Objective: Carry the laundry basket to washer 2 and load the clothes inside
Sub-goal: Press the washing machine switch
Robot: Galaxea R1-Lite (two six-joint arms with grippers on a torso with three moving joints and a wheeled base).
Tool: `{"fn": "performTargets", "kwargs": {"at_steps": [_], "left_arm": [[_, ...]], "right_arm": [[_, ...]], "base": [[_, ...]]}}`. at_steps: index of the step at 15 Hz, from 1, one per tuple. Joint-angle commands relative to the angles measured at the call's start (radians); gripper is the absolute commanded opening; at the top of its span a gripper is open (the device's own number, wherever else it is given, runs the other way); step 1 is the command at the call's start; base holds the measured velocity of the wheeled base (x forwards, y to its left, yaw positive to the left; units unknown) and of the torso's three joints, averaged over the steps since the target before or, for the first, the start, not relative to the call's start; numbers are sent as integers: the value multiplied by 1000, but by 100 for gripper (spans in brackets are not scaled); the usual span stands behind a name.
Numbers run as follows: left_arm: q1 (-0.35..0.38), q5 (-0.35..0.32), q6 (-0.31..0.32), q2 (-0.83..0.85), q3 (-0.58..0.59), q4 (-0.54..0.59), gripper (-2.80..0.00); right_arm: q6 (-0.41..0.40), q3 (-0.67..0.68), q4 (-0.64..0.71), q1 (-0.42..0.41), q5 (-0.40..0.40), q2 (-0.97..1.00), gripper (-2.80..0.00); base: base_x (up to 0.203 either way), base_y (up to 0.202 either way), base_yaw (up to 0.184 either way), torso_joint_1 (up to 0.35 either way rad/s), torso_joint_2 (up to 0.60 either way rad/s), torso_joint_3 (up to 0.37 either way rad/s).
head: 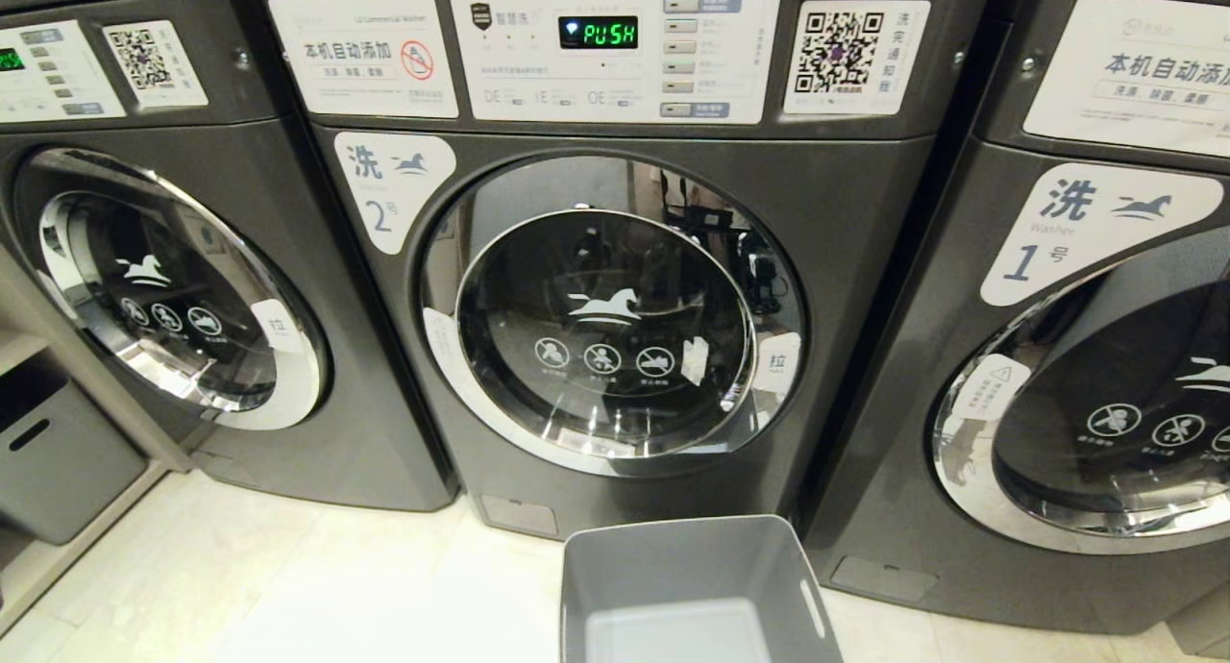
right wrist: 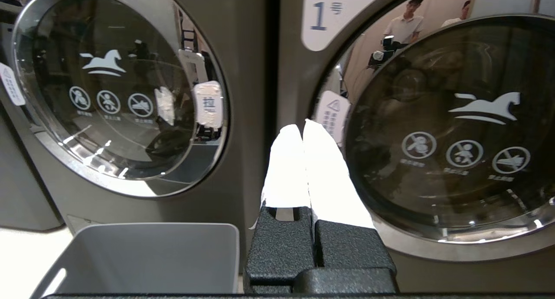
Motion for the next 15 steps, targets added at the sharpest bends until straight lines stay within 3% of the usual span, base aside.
{"fn": "performTargets", "kwargs": {"at_steps": [1,15], "left_arm": [[1,0,1,-1,-1,0,-280],[-1,0,-1,-1,0,0,-280]], "right_arm": [[-1,40,-2,0,0,2,-280],[-1,40,-2,0,0,2,-280]], "base": [[0,-193,1,2,0,4],[0,-183,1,3,4,1]]}}
